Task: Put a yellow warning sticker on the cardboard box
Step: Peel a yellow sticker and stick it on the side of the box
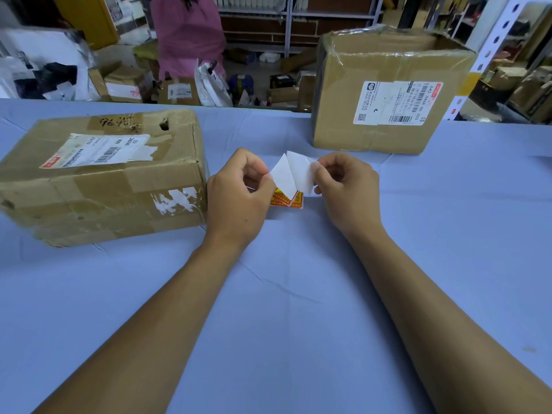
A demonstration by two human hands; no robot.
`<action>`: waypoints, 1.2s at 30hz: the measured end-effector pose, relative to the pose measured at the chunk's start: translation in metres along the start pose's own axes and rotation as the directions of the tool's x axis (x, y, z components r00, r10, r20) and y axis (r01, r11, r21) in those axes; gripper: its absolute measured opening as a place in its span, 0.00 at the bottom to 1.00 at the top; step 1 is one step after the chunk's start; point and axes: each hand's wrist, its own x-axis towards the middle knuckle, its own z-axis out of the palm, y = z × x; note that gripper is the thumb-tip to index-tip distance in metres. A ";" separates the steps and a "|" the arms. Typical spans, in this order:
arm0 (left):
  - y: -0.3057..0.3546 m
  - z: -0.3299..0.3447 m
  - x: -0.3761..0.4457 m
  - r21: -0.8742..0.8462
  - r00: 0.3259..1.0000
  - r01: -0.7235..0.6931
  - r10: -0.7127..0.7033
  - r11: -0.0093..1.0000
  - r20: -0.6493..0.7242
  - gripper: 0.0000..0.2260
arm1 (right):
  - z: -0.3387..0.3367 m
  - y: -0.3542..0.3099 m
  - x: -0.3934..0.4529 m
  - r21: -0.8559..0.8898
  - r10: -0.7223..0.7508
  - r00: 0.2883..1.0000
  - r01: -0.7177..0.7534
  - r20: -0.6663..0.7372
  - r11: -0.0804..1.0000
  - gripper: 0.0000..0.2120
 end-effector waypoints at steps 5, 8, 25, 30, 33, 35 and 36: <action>0.001 0.001 0.000 -0.011 1.000 0.013 -0.013 1.000 0.001 0.04 | -0.003 0.004 0.004 -0.091 0.050 0.995 -0.058 -0.085 0.994 0.06; 0.003 0.002 0.000 -0.012 1.000 0.015 -0.015 1.000 0.008 0.06 | -0.005 0.007 0.006 -0.125 0.090 0.985 -0.109 -0.149 0.986 0.07; 0.008 0.006 -0.003 -0.096 1.000 0.010 -0.009 0.995 0.009 0.06 | 0.005 -0.020 -0.018 -0.143 -0.454 0.881 0.471 0.135 0.871 0.09; 0.008 0.005 -0.005 -0.118 1.000 0.023 -0.021 0.993 0.014 0.07 | 0.006 -0.018 -0.018 -0.224 -0.451 0.881 0.473 0.145 0.852 0.08; 0.011 0.004 -0.009 -0.136 1.000 0.024 -0.022 0.990 0.014 0.06 | 0.008 -0.022 -0.022 -0.294 -0.434 0.890 0.456 0.139 0.840 0.05; 0.011 0.003 -0.012 -0.179 0.999 0.035 -0.033 0.983 0.015 0.04 | 0.008 -0.025 -0.027 -0.318 -0.440 0.891 0.451 0.108 0.834 0.04; 0.011 0.001 -0.015 -0.198 0.999 0.040 -0.039 0.979 0.010 0.04 | 0.007 -0.027 -0.029 -0.316 -0.426 0.901 0.428 0.080 0.846 0.04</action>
